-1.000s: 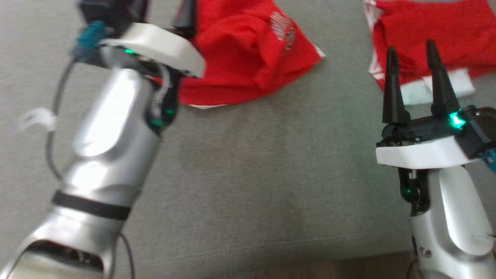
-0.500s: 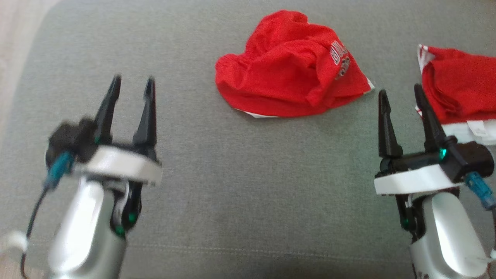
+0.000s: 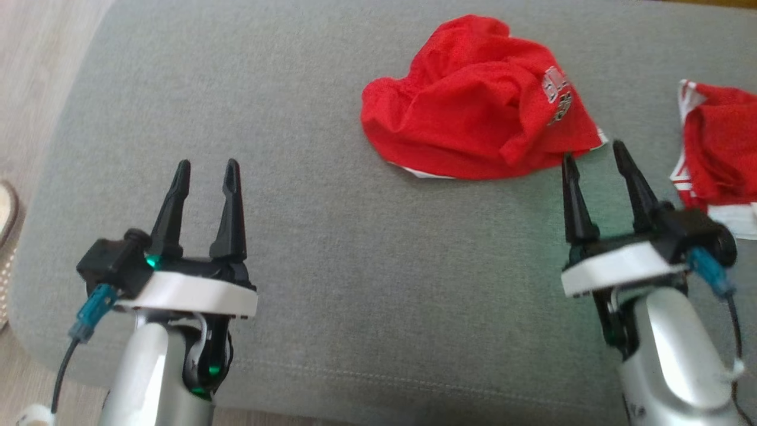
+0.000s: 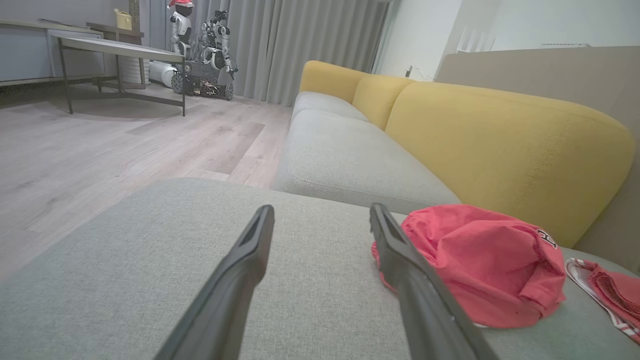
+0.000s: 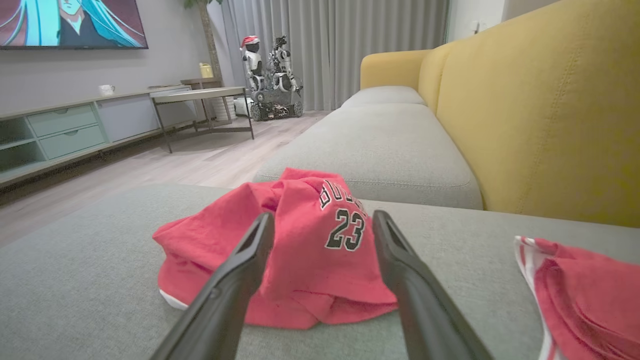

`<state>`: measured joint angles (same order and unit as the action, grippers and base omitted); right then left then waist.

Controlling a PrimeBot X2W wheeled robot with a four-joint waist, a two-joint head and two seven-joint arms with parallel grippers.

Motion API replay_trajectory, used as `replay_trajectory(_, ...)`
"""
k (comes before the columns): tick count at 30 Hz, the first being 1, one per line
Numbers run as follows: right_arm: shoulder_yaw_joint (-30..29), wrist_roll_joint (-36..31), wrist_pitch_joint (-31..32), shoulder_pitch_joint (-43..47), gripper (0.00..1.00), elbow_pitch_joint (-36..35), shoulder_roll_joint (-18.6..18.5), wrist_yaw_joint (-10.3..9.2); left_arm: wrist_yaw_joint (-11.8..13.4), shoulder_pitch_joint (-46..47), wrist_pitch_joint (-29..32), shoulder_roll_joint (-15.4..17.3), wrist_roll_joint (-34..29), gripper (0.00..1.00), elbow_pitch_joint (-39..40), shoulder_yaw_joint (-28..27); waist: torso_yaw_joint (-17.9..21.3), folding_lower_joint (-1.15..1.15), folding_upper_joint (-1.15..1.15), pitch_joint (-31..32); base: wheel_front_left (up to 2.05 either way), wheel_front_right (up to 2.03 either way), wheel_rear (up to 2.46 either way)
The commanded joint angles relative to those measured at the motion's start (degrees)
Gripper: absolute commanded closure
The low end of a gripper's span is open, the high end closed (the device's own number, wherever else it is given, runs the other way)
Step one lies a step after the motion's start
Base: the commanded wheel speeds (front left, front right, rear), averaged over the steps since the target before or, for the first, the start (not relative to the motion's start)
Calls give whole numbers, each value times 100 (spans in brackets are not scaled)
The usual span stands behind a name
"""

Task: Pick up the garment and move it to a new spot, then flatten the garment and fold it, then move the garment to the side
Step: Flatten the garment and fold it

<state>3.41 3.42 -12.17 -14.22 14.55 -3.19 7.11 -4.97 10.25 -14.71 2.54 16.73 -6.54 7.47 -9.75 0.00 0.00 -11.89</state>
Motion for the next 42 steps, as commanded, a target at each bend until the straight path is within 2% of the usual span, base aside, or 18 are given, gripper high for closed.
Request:
replay_trajectory(1, 161, -52, 83, -395, 0, -81, 31, 37, -31, 310, -29, 43, -35, 0, 195, -197, -104, 0, 0, -120, 0, 0, 0)
replay_trajectory(7, 252, -38, 497, -969, 0, 670, -4, 37, -28, 387, -29, 36, 195, 0, 140, -88, -340, 0, 0, -378, 0, 0, 0)
replay_trajectory(14, 476, -82, 621, -1505, 0, 1432, -211, 37, 28, 428, -29, 35, 321, 0, 111, 24, -506, 0, 0, -527, 0, 0, 0)
replay_trajectory(15, 504, -133, 614, -1590, 69, 1550, -252, 37, 35, 438, -29, 34, 331, 0, 109, 34, -519, 0, 0, -537, 0, 0, 0)
replay_trajectory(16, 516, -205, 561, -1677, 100, 1636, -293, 37, 39, 450, -29, 34, 339, 0, 102, 42, -529, 0, 0, -541, 0, 0, 0)
replay_trajectory(19, 668, -302, 220, -1942, 100, 1784, -293, 37, 69, 457, -29, 34, 338, 0, 68, 22, -486, 0, 0, -480, 0, 0, 0)
replay_trajectory(24, 1149, -341, -135, -2055, 100, 1520, -280, 37, 60, 391, -29, 34, 306, 0, 9, -15, -310, 0, 0, -241, 0, 0, 0)
replay_trajectory(29, 1832, -118, -238, -2097, 100, 710, -363, 37, 58, 284, -29, 34, 313, 0, -26, -20, -135, 0, 0, 79, 0, 0, 0)
replay_trajectory(32, 2044, 38, -204, -2188, 100, 130, -515, 37, 67, 202, -29, 34, 319, 0, -29, -6, -83, 0, 0, 210, 0, 0, 0)
replay_trajectory(37, 1816, 392, 295, -2467, 100, -625, -751, 37, 67, 132, -29, 34, 358, 0, 8, 50, -114, 0, 0, 191, 0, 0, 0)
replay_trajectory(40, 1556, 459, 629, -2694, 100, -614, -931, 37, 67, 154, -29, 34, 395, 0, 26, 93, -205, 0, 0, 28, 0, 0, 0)
replay_trajectory(42, 1436, 542, 794, -2848, 100, -361, -1030, 37, 68, 184, -29, 34, 422, 0, 20, 132, -277, 0, 0, -104, 0, 0, 0)
